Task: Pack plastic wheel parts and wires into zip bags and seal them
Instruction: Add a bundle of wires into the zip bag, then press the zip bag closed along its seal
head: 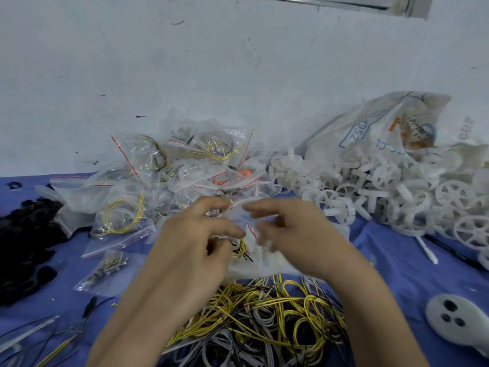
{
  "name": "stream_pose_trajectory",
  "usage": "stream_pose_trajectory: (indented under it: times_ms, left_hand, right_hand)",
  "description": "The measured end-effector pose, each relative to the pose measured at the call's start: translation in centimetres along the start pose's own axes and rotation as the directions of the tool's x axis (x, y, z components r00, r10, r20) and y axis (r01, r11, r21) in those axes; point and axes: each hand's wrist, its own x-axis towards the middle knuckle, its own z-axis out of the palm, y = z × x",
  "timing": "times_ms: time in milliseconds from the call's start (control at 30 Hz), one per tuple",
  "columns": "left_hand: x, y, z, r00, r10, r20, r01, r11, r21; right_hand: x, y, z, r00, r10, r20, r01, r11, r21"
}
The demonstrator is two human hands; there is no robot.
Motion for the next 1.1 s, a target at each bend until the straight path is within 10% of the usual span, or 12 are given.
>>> stream_pose_trajectory:
  times_ms: [133,367,833,1100]
  left_hand:
    - [0.0,-0.2,-0.4,0.999,-0.005,0.037,0.003,0.999,0.046]
    - [-0.1,-1.8,-1.0,0.979,-0.029,0.201,0.006,0.993,0.115]
    - [0.6,-2.7,-2.2,0.958,0.194,-0.211,-0.163,0.974,0.155]
    - [0.6,-1.5,-1.4,0.961,0.224,-0.161,-0.218,0.974,0.054]
  right_hand:
    - [-0.1,1.3,-1.8,0.984,0.093,-0.153,-0.132,0.954,-0.271]
    - [0.5,3.1,-2.7,0.952,0.199,-0.234,-0.233,0.964,-0.131]
    - [0.2,3.8,-4.0,0.923,-0.05,-0.382,0.051,0.999,-0.007]
    - [-1.1,-0.6,-2.7,0.949,-0.314,-0.027,0.314,0.949,-0.023]
